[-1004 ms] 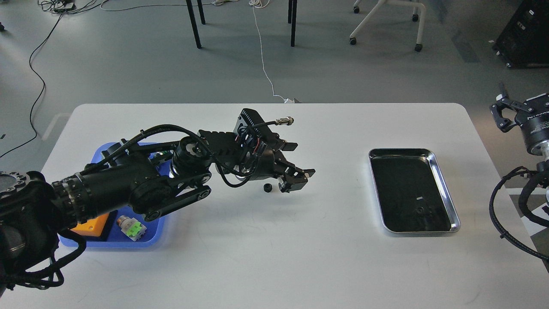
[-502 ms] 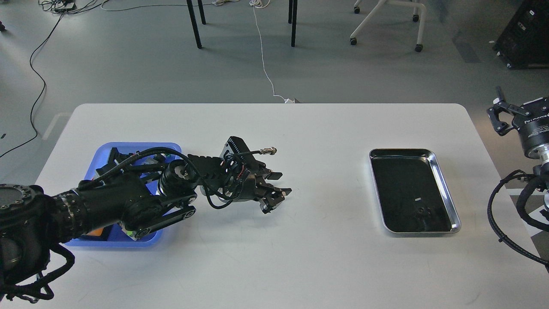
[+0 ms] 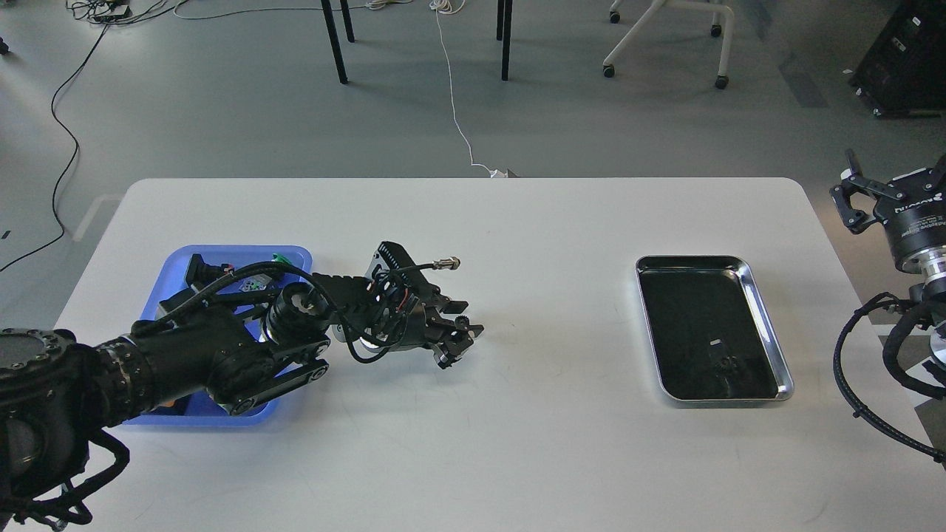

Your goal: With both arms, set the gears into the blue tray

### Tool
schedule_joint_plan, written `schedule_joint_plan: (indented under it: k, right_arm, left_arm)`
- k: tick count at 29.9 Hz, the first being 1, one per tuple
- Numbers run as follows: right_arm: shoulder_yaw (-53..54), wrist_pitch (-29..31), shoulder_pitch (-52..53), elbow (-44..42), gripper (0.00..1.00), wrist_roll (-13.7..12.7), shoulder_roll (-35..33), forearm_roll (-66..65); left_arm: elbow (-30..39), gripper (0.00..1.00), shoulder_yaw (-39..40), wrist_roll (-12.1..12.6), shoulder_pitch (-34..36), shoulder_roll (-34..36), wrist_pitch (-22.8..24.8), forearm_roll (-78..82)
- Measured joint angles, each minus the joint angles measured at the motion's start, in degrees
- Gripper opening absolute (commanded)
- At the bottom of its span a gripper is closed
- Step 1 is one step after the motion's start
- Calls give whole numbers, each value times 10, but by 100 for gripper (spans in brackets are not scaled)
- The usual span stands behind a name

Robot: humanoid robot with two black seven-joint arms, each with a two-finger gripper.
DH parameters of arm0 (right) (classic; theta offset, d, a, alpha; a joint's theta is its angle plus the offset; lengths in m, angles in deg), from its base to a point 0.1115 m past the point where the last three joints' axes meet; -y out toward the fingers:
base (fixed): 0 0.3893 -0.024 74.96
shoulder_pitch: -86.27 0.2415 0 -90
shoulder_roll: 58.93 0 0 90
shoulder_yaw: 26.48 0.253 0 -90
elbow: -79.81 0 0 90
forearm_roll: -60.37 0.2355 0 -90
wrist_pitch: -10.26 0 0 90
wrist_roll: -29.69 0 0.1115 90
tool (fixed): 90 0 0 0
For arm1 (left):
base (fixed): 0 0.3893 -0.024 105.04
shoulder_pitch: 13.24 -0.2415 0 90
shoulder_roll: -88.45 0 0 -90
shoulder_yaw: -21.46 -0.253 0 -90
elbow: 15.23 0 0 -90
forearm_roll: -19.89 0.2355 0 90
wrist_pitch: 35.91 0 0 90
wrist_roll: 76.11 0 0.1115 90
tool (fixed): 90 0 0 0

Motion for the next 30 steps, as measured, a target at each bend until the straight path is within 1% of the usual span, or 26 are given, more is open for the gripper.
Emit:
schedule_joint_plan:
  k: [5, 13, 16, 21, 25, 28, 30]
  right_arm:
    - [1, 0, 0, 0, 98, 0, 0, 0]
    - [3, 0, 0, 0, 98, 0, 0, 0]
    - [3, 0, 0, 0, 98, 0, 0, 0]
    - [5, 0, 0, -1, 98, 0, -1, 0]
    - [10, 0, 0, -2, 98, 0, -2, -1]
    - [11, 0, 1, -3, 98, 0, -2, -2]
    - [12, 0, 1, -3, 98, 0, -2, -2]
  left_arm:
    - [0, 35, 0, 0, 0, 0, 0, 0]
    - [-1, 17, 1, -1, -11, 5, 1, -2]
    - [-1, 14, 1, -1, -12, 7, 1, -2]
    - [8, 14, 14, -1, -9, 24, 1, -6]
    - [78, 14, 57, -2, 6, 86, 1, -16]
    - [147, 14, 83, -2, 13, 166, 5, -32]
    - [193, 14, 89, -2, 14, 231, 6, -48]
